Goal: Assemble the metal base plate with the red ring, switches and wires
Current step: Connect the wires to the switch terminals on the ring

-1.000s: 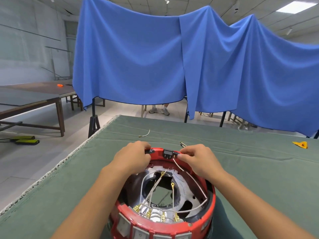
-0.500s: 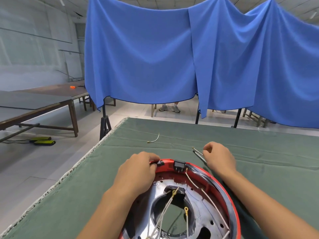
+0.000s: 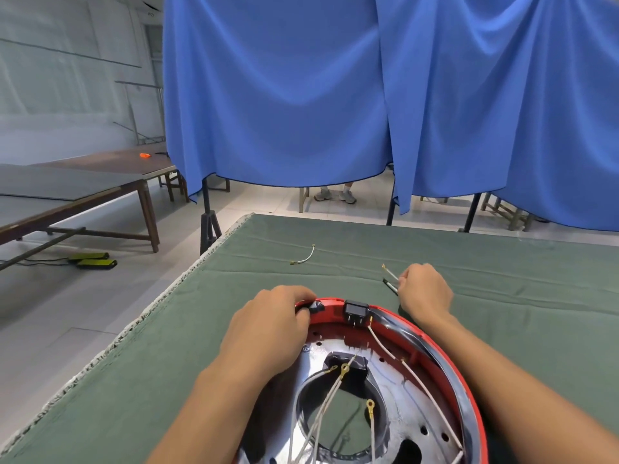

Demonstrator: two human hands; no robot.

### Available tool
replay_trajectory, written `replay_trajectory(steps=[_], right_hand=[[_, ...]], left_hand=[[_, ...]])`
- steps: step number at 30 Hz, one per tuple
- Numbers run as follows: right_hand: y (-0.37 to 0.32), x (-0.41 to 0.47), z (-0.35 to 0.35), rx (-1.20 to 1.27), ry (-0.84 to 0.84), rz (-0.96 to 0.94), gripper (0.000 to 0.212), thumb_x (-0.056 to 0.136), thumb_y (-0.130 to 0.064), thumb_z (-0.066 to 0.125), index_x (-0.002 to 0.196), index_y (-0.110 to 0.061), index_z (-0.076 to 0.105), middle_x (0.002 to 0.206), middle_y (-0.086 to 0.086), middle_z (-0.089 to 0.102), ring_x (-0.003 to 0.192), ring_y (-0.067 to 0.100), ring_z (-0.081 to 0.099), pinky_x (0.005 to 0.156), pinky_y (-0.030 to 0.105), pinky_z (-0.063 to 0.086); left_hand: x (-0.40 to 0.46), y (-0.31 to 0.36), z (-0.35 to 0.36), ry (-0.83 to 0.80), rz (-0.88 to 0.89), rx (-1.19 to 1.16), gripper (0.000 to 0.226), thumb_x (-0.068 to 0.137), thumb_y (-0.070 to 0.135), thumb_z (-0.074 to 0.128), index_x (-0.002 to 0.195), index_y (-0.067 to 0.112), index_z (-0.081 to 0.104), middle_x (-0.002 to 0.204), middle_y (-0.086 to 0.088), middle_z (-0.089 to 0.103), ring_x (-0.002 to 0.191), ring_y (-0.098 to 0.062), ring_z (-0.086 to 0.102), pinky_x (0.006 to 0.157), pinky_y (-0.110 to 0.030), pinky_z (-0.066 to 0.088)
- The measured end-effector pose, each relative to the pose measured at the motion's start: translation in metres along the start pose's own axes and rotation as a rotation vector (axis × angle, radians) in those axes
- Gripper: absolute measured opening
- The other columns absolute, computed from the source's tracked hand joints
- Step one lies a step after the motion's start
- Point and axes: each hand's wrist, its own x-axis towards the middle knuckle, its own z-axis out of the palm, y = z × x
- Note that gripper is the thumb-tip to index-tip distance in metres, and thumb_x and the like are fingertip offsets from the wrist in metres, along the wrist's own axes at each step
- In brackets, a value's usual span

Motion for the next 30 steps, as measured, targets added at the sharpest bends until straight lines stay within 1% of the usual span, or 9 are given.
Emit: replay_trajectory(steps=[3,7,10,13,16,18,23,27,30], right_hand=[[-0.005,-0.011,-0.009,0.225,0.059,0.010,0.015,0.094,-0.016,0.047,0.092,-0.013,0.062,0.100,0.007,0.062,0.091,0.031,0.057,0.068,0.033,0.039],[-0.016,-0.033,-0.039,0.500,0.034,-0.104,0.010,0.096,-0.017,0.044,0.090,-0.017,0.052,0.080,-0.005,0.067,0.080,0.023,0.059,0.070,0.037,0.043],[-0.027,-0.052,-0.069,0.638,0.025,-0.203,0.013,0.096,-0.010,0.044,0.097,-0.016,0.056,0.076,-0.006,0.067,0.068,0.020,0.060,0.072,0.039,0.050],[-0.035,-0.071,-0.092,0.623,-0.012,-0.278,0.025,0.097,-0.008,0.042,0.113,-0.015,0.060,0.077,-0.007,0.066,0.063,0.014,0.062,0.074,0.034,0.051],[-0.043,-0.086,-0.106,0.552,-0.118,-0.289,0.028,0.094,-0.005,0.041,0.094,-0.017,0.067,0.073,-0.006,0.065,0.068,0.012,0.060,0.075,0.035,0.052],[-0.047,-0.094,-0.108,0.519,-0.192,-0.258,0.030,0.089,-0.003,0.041,0.082,-0.020,0.064,0.071,-0.004,0.065,0.069,0.014,0.060,0.074,0.036,0.051],[-0.054,-0.108,-0.099,0.495,-0.247,-0.253,0.031,0.089,-0.008,0.048,0.066,-0.023,0.061,0.060,-0.008,0.061,0.059,0.010,0.056,0.061,0.025,0.045],[-0.058,-0.115,-0.092,0.600,-0.274,-0.248,0.029,0.091,-0.013,0.054,0.064,-0.022,0.061,0.056,-0.008,0.059,0.056,0.011,0.054,0.056,0.025,0.042],[-0.057,-0.117,-0.091,0.624,-0.288,-0.257,0.024,0.091,-0.015,0.055,0.069,-0.021,0.062,0.055,-0.008,0.062,0.049,0.006,0.054,0.046,0.018,0.041]], left_hand=[[0.000,0.000,-0.001,-0.011,-0.001,0.003,0.030,0.090,0.026,0.045,0.109,0.044,0.060,0.113,0.008,0.065,0.106,-0.021,0.057,0.086,-0.035,0.048],[0.001,-0.001,-0.001,-0.011,0.004,0.028,0.029,0.094,0.028,0.046,0.113,0.044,0.060,0.117,0.007,0.064,0.111,-0.022,0.055,0.090,-0.036,0.046],[0.001,-0.002,-0.002,-0.010,0.001,0.050,0.029,0.094,0.028,0.047,0.116,0.043,0.060,0.120,0.007,0.064,0.114,-0.025,0.055,0.094,-0.039,0.045],[0.001,0.000,-0.005,0.000,-0.031,0.091,0.031,0.094,0.025,0.048,0.117,0.041,0.061,0.121,0.002,0.064,0.114,-0.029,0.055,0.095,-0.040,0.044],[0.000,0.003,-0.010,-0.002,-0.067,0.105,0.031,0.092,0.019,0.050,0.112,0.036,0.065,0.118,-0.005,0.066,0.112,-0.033,0.055,0.093,-0.039,0.046],[-0.002,0.005,-0.013,-0.022,-0.077,0.084,0.031,0.090,0.017,0.053,0.111,0.034,0.068,0.114,-0.008,0.067,0.110,-0.033,0.057,0.090,-0.037,0.048],[-0.006,0.003,-0.015,-0.041,-0.074,0.033,0.030,0.088,0.022,0.057,0.112,0.036,0.067,0.111,-0.003,0.069,0.107,-0.028,0.059,0.091,-0.037,0.048],[-0.006,0.000,-0.012,0.042,-0.020,-0.034,0.024,0.089,0.030,0.059,0.110,0.037,0.067,0.109,0.006,0.070,0.107,-0.024,0.060,0.087,-0.034,0.048],[-0.004,-0.004,-0.013,0.038,-0.017,-0.154,0.016,0.087,0.030,0.061,0.099,0.031,0.072,0.093,0.006,0.072,0.096,-0.021,0.063,0.086,-0.035,0.050]])
